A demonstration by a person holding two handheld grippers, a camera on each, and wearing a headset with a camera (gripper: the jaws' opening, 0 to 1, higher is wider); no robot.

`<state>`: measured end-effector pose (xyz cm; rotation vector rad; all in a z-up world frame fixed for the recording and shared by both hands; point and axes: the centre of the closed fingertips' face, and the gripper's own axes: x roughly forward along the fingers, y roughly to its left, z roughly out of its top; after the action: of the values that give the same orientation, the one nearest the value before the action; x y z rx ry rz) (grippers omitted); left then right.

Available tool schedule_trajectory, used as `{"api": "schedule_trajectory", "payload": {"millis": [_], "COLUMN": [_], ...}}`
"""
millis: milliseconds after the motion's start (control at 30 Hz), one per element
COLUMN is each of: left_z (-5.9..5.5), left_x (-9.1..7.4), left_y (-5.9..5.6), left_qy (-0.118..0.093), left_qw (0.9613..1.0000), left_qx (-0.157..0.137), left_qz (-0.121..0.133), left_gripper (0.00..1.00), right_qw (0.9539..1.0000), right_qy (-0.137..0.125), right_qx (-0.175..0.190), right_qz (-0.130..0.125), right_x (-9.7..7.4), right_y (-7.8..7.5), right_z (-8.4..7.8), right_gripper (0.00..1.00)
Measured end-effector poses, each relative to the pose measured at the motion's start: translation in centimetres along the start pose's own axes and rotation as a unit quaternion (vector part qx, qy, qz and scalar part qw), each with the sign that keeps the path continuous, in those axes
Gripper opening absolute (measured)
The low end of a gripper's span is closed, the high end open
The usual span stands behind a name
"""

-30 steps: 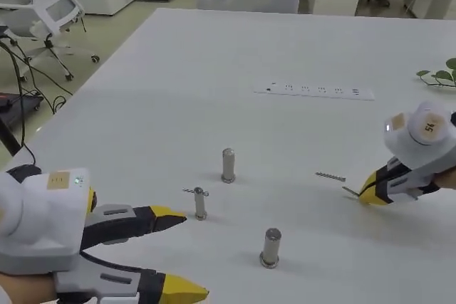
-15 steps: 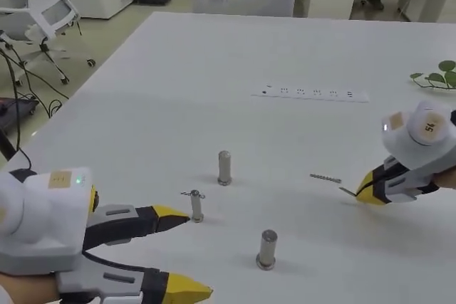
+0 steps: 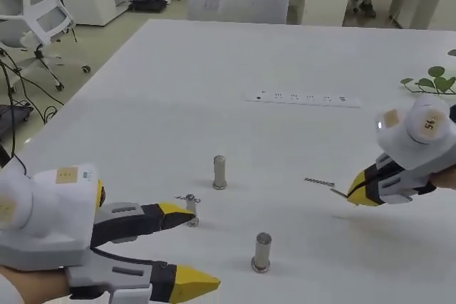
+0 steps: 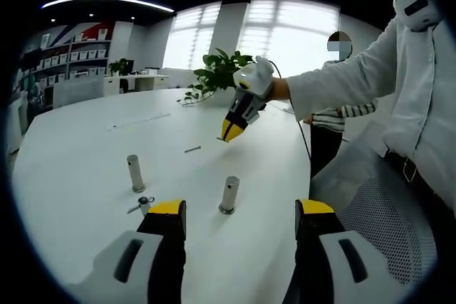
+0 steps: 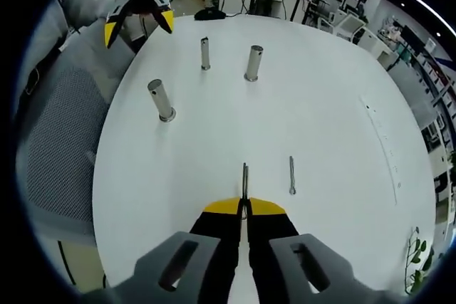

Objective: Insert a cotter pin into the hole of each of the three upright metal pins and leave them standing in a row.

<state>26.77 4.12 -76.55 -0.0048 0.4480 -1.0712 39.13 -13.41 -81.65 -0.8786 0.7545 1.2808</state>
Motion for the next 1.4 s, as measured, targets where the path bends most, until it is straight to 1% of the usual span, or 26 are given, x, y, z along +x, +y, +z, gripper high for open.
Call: {"api": "schedule_trajectory", "payload": {"millis": [233,300,433,467,567,667,800,867,933,1100,1200,1333,1400], "left_z": [0.8,1.0,1.4,1.5,1.5,1.7,1.7,1.8,2.1,3.3,3.9,4.1,4.1], "left_x": [0.5,0.8,1.2,1.3,1.6,1.9,2.3,2.6,2.8,3.3,3.7,4.1,4.3], "left_y": [-0.1,-0.2,-0.4,-0.6,-0.8,-0.9,-0.9,-1.1,-1.2,-1.3,-1.7,-1.9,-2.0], "left_qy": [-0.005,-0.004,-0.009,-0.013,-0.009,-0.013,-0.011,-0.008,-0.008,-0.018,-0.019,-0.016,-0.015], "left_qw": [1.0000,1.0000,0.9999,0.9998,0.9996,0.9987,0.9983,0.9980,0.9976,0.9949,0.9938,0.9928,0.9921], "left_qx": [0.003,0.000,-0.011,-0.016,-0.024,-0.047,-0.056,-0.062,-0.067,-0.099,-0.108,-0.118,-0.123], "left_qz": [-0.001,-0.002,-0.004,-0.008,-0.011,-0.012,-0.010,-0.013,-0.014,-0.014,-0.017,-0.017,-0.018], "left_gripper": [0.61,0.60,0.57,0.57,0.52,0.49,0.48,0.47,0.45,0.43,0.41,0.37,0.36], "right_qw": [0.9998,0.9996,0.9992,0.9990,0.9984,0.9977,0.9968,0.9960,0.9953,0.9935,0.9924,0.9910,0.9902], "right_qy": [-0.011,-0.013,-0.019,-0.022,-0.025,-0.027,-0.030,-0.032,-0.033,-0.038,-0.041,-0.047,-0.049], "right_qx": [-0.017,-0.025,-0.034,-0.037,-0.049,-0.060,-0.071,-0.080,-0.087,-0.103,-0.112,-0.122,-0.127], "right_qz": [0.003,0.004,0.007,0.008,0.013,0.017,0.023,0.025,0.026,0.029,0.029,0.030,0.031], "right_x": [-0.8,-1.0,-1.3,-1.4,-1.6,-1.7,-1.9,-2.0,-2.0,-2.2,-2.3,-2.4,-2.4], "right_y": [1.5,1.8,2.6,2.8,3.6,4.3,5.1,5.5,5.8,6.4,6.8,7.4,8.2], "right_z": [1.8,2.4,3.2,3.6,4.2,4.8,5.7,6.2,6.6,7.5,8.0,8.6,9.1], "right_gripper": [0.04,0.04,0.04,0.04,0.04,0.04,0.04,0.04,0.04,0.04,0.04,0.04,0.04]}}
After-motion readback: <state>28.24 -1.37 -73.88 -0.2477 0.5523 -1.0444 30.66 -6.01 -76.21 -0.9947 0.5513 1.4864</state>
